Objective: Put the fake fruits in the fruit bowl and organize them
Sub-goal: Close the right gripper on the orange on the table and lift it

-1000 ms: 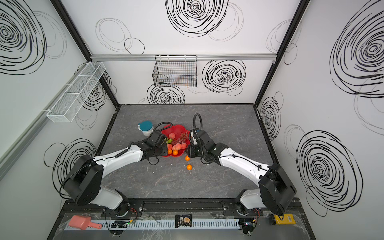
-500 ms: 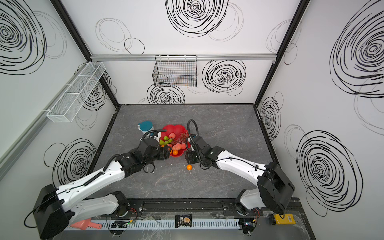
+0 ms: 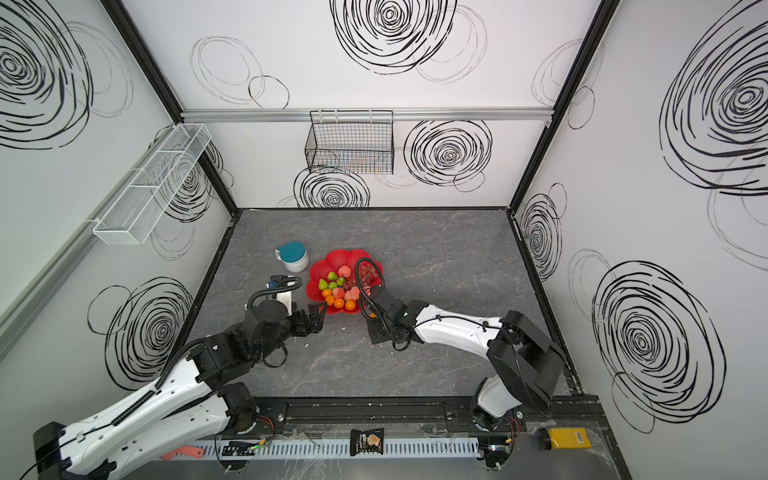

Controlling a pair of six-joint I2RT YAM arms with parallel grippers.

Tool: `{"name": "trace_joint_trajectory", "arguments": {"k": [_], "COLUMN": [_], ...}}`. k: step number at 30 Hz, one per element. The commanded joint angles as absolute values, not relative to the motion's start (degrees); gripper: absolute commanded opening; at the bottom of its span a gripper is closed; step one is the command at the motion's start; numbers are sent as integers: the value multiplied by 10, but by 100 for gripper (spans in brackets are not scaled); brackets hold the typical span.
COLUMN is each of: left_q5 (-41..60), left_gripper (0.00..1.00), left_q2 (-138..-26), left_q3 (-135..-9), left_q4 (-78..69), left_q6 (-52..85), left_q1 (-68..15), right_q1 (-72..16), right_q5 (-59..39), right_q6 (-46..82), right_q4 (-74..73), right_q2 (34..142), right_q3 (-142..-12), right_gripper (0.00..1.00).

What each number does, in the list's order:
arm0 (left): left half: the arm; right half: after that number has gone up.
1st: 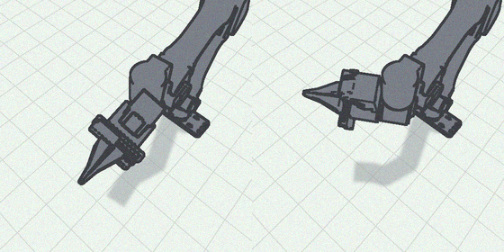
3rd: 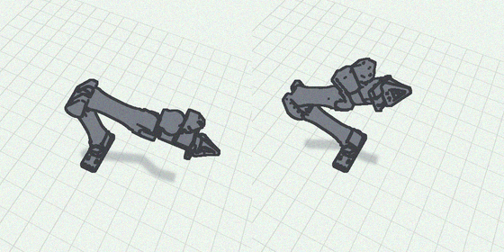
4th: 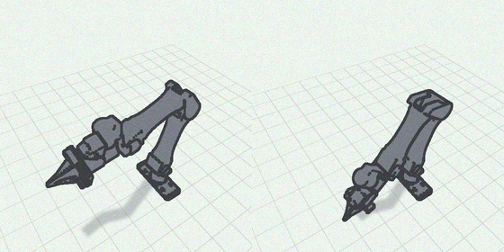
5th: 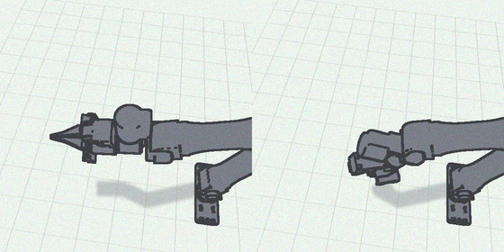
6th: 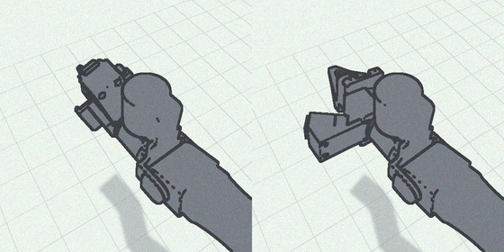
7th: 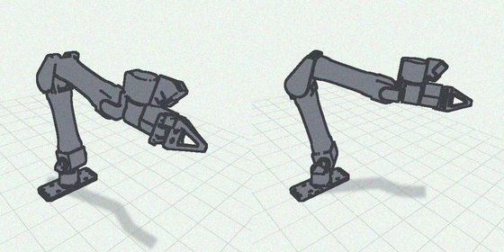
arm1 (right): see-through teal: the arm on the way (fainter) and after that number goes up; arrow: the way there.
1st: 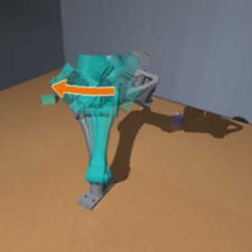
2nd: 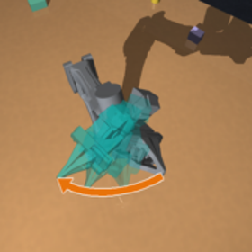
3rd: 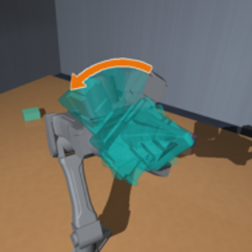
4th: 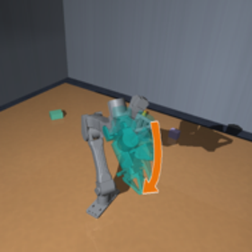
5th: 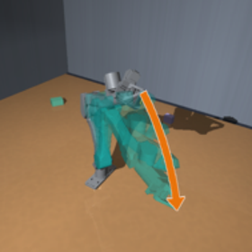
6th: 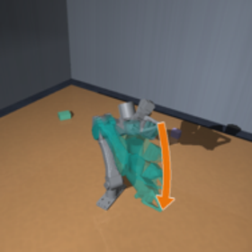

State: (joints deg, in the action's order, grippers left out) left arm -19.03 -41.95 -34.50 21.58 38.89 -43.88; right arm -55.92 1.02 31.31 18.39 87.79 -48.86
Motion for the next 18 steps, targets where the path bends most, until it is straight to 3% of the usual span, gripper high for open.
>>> {"name": "trace_joint_trajectory", "arguments": {"k": [1,7,18], "left_q5": [-159,-75,-73], "left_gripper": [99,99,99], "left_q2": [-421,-414,-416], "left_q3": [-324,-274,-265], "left_q4": [226,164,148], "left_q6": [404,427,427], "left_q1": [-410,-378,-375], "right_q1": [-570,-580,-580], "right_q5": [35,60,62], "right_q6": [323,323,315], "right_q4": [221,244,245], "right_q2": [901,935,964], "right_q3": [-512,-537,-562], "right_gripper": [46,46,48]}}
